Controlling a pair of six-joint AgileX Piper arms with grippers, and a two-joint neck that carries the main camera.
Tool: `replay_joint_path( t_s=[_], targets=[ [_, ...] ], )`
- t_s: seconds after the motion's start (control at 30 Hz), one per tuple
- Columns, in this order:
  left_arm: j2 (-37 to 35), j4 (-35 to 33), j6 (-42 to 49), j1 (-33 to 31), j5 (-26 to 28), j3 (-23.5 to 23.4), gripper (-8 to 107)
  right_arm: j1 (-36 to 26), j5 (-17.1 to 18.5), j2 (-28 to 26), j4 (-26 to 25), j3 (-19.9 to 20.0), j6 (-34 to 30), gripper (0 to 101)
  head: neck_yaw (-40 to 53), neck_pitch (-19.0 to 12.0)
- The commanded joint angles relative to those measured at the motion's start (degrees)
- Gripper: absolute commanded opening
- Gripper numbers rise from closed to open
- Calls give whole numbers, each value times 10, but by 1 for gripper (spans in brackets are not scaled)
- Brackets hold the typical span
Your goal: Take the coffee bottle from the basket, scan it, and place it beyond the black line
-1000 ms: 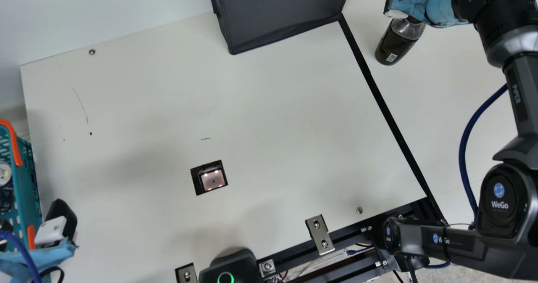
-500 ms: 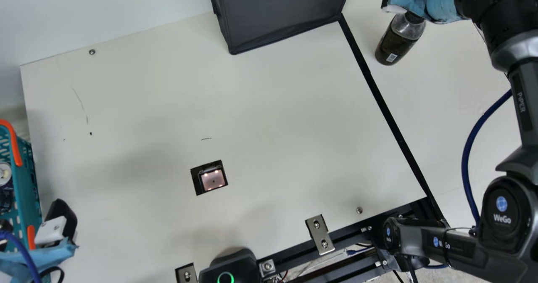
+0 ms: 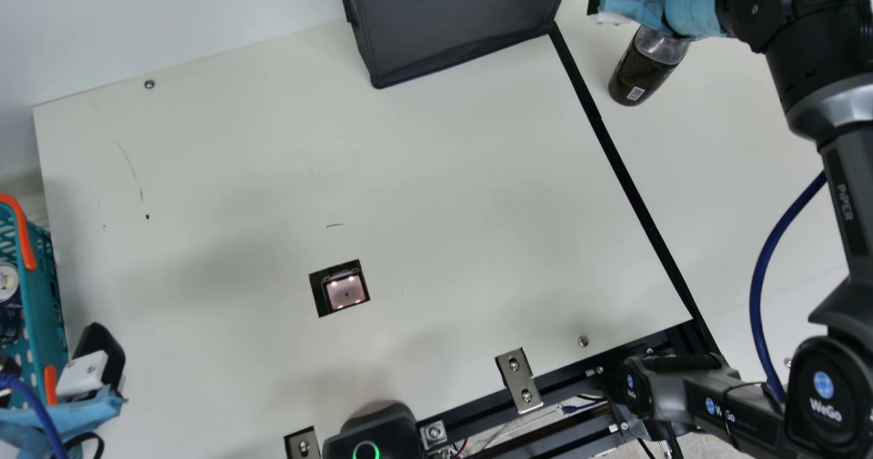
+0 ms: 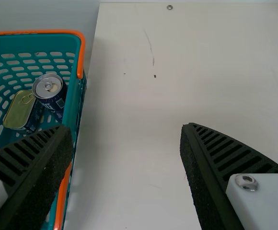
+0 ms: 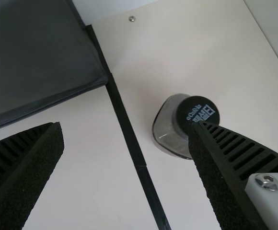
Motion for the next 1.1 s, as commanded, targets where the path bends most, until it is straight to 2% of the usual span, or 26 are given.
replay_joint_path(
  t_s=[0.0,0.77,1.07],
  targets=[
    [0,0,0,0,0,0,90,13,2,-5,-3,2,5,91,-1,-15],
    [0,0,0,0,0,0,90,161,34,-62,-56,17,89,91,-1,-15],
    [0,0,0,0,0,0,90,197,43,-83,-62,26,82,91,-1,-15]
  ],
)
